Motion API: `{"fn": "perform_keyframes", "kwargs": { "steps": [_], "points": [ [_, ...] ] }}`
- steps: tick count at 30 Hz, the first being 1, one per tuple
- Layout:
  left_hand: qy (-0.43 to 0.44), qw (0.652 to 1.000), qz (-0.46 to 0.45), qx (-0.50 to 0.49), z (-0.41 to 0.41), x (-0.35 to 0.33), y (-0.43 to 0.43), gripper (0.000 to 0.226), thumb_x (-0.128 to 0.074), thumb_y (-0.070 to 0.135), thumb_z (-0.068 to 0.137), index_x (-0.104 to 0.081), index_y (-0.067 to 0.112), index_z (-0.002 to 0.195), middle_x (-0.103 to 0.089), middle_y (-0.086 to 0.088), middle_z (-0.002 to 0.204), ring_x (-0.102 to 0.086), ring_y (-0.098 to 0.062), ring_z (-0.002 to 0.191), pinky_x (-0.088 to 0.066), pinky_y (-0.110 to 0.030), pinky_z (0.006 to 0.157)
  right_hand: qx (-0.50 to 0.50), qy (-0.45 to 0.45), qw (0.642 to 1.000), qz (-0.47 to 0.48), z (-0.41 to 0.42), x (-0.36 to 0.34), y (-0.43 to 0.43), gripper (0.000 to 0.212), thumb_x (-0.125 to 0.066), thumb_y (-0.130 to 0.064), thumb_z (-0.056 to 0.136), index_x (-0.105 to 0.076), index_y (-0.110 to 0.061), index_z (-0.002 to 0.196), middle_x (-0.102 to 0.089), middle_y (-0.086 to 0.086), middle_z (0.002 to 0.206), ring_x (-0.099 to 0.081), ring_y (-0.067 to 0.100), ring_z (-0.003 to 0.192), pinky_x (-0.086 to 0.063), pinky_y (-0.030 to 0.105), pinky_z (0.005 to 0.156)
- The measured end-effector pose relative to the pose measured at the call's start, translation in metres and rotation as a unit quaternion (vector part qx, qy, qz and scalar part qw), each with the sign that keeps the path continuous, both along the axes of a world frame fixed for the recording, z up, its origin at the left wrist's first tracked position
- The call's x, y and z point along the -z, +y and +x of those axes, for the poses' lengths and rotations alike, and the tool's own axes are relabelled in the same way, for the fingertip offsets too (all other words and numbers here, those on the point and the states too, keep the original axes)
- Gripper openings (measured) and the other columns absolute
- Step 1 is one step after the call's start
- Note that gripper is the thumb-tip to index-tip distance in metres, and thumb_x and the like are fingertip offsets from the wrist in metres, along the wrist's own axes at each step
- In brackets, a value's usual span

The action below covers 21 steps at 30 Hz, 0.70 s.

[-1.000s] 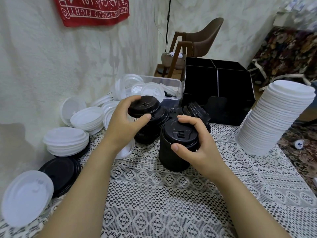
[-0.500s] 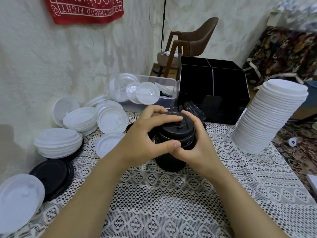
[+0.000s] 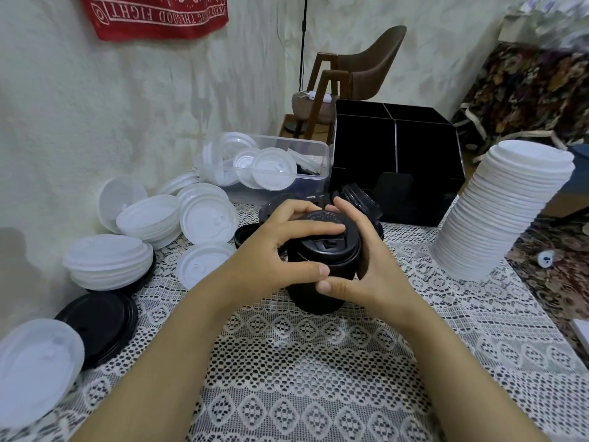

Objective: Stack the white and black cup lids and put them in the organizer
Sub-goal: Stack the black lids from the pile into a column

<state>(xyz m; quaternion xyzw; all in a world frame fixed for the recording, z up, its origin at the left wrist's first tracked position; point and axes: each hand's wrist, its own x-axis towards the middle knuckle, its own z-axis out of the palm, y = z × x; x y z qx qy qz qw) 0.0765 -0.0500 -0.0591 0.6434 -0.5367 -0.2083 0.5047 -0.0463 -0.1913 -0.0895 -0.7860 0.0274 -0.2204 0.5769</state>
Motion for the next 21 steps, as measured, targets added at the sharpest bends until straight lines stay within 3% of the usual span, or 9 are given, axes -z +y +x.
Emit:
{"fn": "perform_keyframes", "kwargs": {
  "steps": [4, 7, 10, 12, 14, 16, 18, 21],
  "points": [
    [0.008, 1.000, 0.017, 0.012, 0.003, 0.000, 0.002, 0.049, -0.073, 0.036, 0.070, -0.062, 0.053, 0.115, -0.043, 0.029, 0.127, -0.040, 0.006, 0.129, -0.038, -0.026, 0.107, -0.003, -0.039, 0.999, 0.003, -0.001, -0.005, 0.007, 0.090, -0.069, -0.069, 0.070, -0.032, -0.039, 0.146, -0.038, -0.025, 0.148, -0.036, 0.004, 0.140, -0.038, 0.030, 0.111],
    [0.008, 0.999, 0.028, 0.039, 0.008, 0.000, 0.005, 0.057, -0.064, 0.032, 0.068, -0.059, 0.049, 0.122, -0.044, 0.022, 0.133, -0.041, 0.000, 0.131, -0.038, -0.026, 0.106, 0.036, -0.058, 0.997, -0.038, 0.004, -0.004, 0.011, 0.072, -0.072, -0.059, 0.075, -0.047, -0.033, 0.137, -0.046, -0.008, 0.144, -0.043, 0.012, 0.136, -0.040, 0.042, 0.111],
    [0.091, 0.996, -0.016, 0.021, 0.015, -0.003, 0.009, 0.067, -0.060, 0.022, 0.061, -0.051, 0.029, 0.127, -0.058, 0.006, 0.130, -0.052, -0.010, 0.125, -0.044, -0.026, 0.100, 0.065, -0.071, 0.994, -0.054, 0.008, -0.002, 0.011, 0.054, -0.073, -0.042, 0.072, -0.057, -0.034, 0.123, -0.051, -0.007, 0.137, -0.047, 0.006, 0.131, -0.039, 0.035, 0.111],
    [0.114, 0.990, -0.057, -0.060, 0.022, -0.004, 0.011, 0.062, -0.057, 0.010, 0.064, -0.050, 0.026, 0.123, -0.062, 0.002, 0.126, -0.054, -0.008, 0.122, -0.042, -0.024, 0.100, 0.068, -0.069, 0.994, -0.048, 0.008, -0.001, 0.011, 0.049, -0.073, -0.041, 0.070, -0.060, -0.036, 0.116, -0.051, -0.009, 0.135, -0.048, 0.003, 0.129, -0.039, 0.029, 0.109],
    [0.049, 0.985, -0.060, -0.152, 0.030, -0.003, 0.013, 0.058, -0.053, 0.008, 0.067, -0.049, 0.031, 0.120, -0.058, 0.007, 0.128, -0.049, 0.000, 0.124, -0.037, -0.021, 0.104, 0.068, -0.066, 0.995, -0.040, 0.008, -0.001, 0.012, 0.047, -0.074, -0.041, 0.069, -0.061, -0.036, 0.114, -0.052, -0.009, 0.135, -0.049, 0.003, 0.128, -0.041, 0.027, 0.107],
    [-0.026, 0.978, 0.000, -0.207, 0.035, -0.002, 0.015, 0.060, -0.059, 0.011, 0.075, -0.045, 0.032, 0.129, -0.050, 0.012, 0.135, -0.042, 0.005, 0.126, -0.032, -0.015, 0.104, 0.070, -0.066, 0.995, -0.041, 0.008, -0.001, 0.012, 0.046, -0.074, -0.041, 0.069, -0.061, -0.036, 0.113, -0.052, -0.010, 0.134, -0.049, 0.002, 0.127, -0.041, 0.025, 0.106],
    [-0.099, 0.966, 0.093, -0.221, 0.041, 0.004, 0.017, 0.070, -0.067, 0.012, 0.083, -0.036, 0.028, 0.143, -0.039, 0.008, 0.147, -0.033, -0.001, 0.132, -0.025, -0.016, 0.104, 0.072, -0.068, 0.994, -0.042, 0.008, -0.001, 0.012, 0.046, -0.073, -0.041, 0.069, -0.060, -0.037, 0.113, -0.052, -0.010, 0.133, -0.049, 0.002, 0.126, -0.041, 0.024, 0.105],
    [-0.199, 0.938, 0.177, -0.221, 0.045, 0.012, 0.016, 0.077, -0.069, 0.035, 0.085, -0.028, 0.026, 0.149, -0.029, 0.006, 0.154, -0.025, -0.017, 0.141, -0.017, -0.032, 0.115, 0.073, -0.068, 0.994, -0.041, 0.008, -0.002, 0.013, 0.047, -0.073, -0.042, 0.069, -0.060, -0.037, 0.114, -0.052, -0.010, 0.134, -0.049, 0.002, 0.127, -0.042, 0.026, 0.106]
  ]
}}
